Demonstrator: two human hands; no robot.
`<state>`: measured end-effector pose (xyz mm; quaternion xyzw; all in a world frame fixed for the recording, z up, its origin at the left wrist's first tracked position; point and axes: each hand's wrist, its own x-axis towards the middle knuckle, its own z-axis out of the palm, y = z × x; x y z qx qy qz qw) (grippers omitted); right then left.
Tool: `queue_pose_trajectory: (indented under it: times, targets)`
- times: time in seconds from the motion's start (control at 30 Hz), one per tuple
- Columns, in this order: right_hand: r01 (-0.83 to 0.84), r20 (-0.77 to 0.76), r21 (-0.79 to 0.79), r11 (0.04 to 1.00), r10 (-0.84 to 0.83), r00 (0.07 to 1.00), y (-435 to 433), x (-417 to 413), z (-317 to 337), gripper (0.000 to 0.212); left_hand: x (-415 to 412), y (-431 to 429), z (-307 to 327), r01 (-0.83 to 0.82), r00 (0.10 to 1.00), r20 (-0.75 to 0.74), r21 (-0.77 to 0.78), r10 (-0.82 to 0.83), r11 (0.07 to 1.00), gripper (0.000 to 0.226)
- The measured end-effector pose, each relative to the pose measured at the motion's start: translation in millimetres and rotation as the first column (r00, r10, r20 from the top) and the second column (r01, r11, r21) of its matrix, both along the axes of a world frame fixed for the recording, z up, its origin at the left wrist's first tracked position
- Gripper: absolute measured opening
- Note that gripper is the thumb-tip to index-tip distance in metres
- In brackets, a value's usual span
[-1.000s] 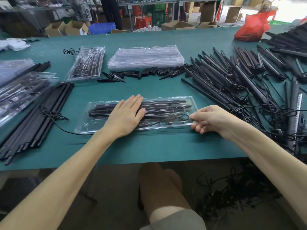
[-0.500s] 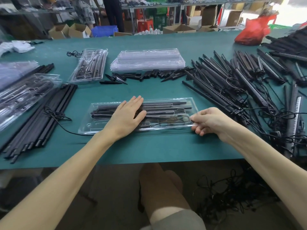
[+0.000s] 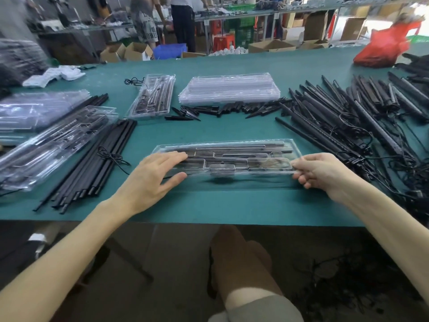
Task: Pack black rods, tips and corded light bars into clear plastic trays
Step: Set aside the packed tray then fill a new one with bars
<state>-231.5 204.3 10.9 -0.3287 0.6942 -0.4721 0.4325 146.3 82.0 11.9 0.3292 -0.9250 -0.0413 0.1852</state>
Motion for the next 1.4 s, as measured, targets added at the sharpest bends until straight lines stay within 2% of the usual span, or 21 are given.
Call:
queue_pose_trajectory:
  times: [0.23, 0.5, 0.77, 0.83, 0.9, 0.97, 1.0, 1.07, 1.13, 1.23, 1.3, 1.4]
  targets:
    - [-0.015, -0.012, -0.018, 1.000, 0.015, 1.000, 1, 1, -3, 0.022, 52, -16, -2, -0.152, 0.988, -0.002, -0.047, 0.152, 0.987, 0.054]
    - [-0.047, -0.030, 0.005, 0.999, 0.047, 0.998, 2, 0, -2, 0.024, 58, -31, 10, -0.148, 0.980, -0.088, 0.270, 0.177, 0.952, 0.048]
    - [-0.059, -0.048, 0.016, 0.998, 0.060, 0.997, 2, 0, -3, 0.023, 64, -43, 3, -0.211, 0.936, -0.212, 0.296, 0.279, 0.932, 0.042]
    - [-0.056, -0.047, 0.010, 0.998, 0.056, 0.997, 2, 1, -3, 0.020, 62, -42, -1, -0.235, 0.932, -0.205, 0.291, 0.300, 0.927, 0.040]
    - [-0.046, -0.056, 0.001, 0.999, 0.046, 0.997, 2, 3, -3, 0.016, 58, -40, 0, -0.289, 0.917, -0.211, 0.238, 0.340, 0.927, 0.041]
    - [-0.033, -0.076, -0.012, 0.999, 0.032, 0.997, 2, 3, -4, 0.015, 49, -35, 8, -0.359, 0.880, -0.283, 0.130, 0.382, 0.924, 0.047]
    - [-0.028, -0.083, -0.015, 0.999, 0.027, 0.996, 2, 3, -5, 0.014, 41, -30, 14, -0.367, 0.872, -0.321, 0.070, 0.369, 0.928, 0.047]
    - [-0.025, -0.090, -0.014, 1.000, 0.023, 0.996, 1, 2, -6, 0.014, 20, -15, 24, -0.266, 0.914, -0.326, -0.027, 0.243, 0.964, 0.035]
    - [-0.028, -0.092, -0.007, 1.000, 0.027, 0.995, 1, 2, -6, 0.015, -4, 4, 25, -0.076, 0.973, -0.225, -0.070, 0.059, 0.995, 0.023]
    - [-0.036, -0.082, 0.013, 0.999, 0.037, 0.996, 1, 1, -5, 0.015, -41, 26, 10, 0.095, 0.995, 0.008, -0.125, -0.095, 0.988, 0.039]
    - [-0.038, -0.067, 0.026, 0.999, 0.040, 0.997, 0, 1, -4, 0.014, -60, 31, -1, 0.096, 0.994, 0.072, -0.194, -0.084, 0.976, 0.044]
    - [-0.039, -0.026, 0.024, 0.999, 0.039, 0.999, 0, -1, -2, 0.012, -77, 29, -7, 0.039, 0.997, 0.080, -0.320, -0.014, 0.947, 0.034]
